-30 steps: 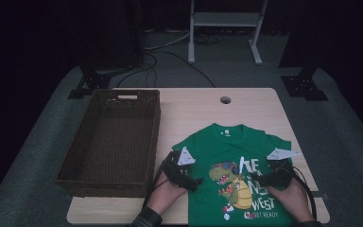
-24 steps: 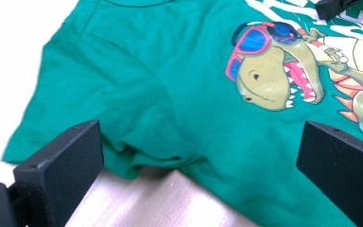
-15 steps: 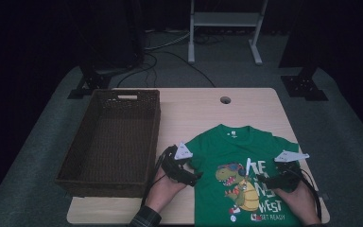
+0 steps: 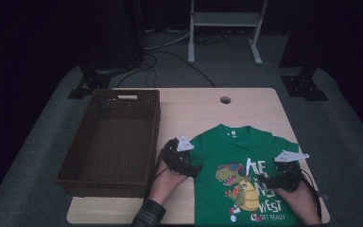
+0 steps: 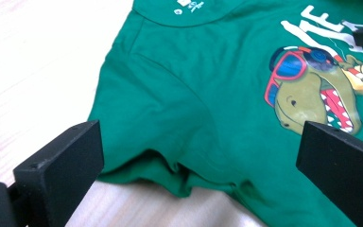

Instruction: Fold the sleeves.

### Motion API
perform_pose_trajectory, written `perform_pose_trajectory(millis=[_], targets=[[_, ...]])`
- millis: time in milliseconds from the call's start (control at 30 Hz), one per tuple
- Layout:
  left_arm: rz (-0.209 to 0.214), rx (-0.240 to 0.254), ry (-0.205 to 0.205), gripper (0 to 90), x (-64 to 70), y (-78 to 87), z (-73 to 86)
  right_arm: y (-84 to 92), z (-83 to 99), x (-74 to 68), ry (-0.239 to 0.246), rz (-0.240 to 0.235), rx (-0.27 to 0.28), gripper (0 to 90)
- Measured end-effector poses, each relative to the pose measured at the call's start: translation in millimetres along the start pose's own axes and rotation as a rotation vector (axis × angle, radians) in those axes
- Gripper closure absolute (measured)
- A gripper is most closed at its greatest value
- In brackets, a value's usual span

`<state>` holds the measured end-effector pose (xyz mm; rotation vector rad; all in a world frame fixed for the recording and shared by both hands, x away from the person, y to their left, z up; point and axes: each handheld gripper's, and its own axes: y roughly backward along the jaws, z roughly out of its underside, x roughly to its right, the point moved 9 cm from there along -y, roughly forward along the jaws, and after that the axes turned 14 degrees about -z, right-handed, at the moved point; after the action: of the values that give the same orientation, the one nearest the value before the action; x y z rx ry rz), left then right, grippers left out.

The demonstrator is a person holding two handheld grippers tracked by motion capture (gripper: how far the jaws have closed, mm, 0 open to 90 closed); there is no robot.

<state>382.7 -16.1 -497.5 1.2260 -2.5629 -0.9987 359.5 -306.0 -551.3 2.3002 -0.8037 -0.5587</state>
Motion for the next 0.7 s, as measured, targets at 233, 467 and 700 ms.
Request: perform_pose_trajectory(millis=[233, 467, 700], targets=[[-0.021, -0.004, 0.013, 4.1, -6.7, -6.4, -3.8, 1.6, 1.5, 0.4, 0.0, -0.001, 0.0, 0.0], [-0.023, 0.009, 0.018, 4.8, -9.0, -10.0, -15.1, 7.7, 6.5, 4.2, 0.001, -0.005, -0.001, 0.0], [-0.025, 0.003, 0.019, 5.8, -14.6, -16.9, -19.3, 13.7, 10.8, 10.2, -0.001, -0.004, 0.0, 0.0]])
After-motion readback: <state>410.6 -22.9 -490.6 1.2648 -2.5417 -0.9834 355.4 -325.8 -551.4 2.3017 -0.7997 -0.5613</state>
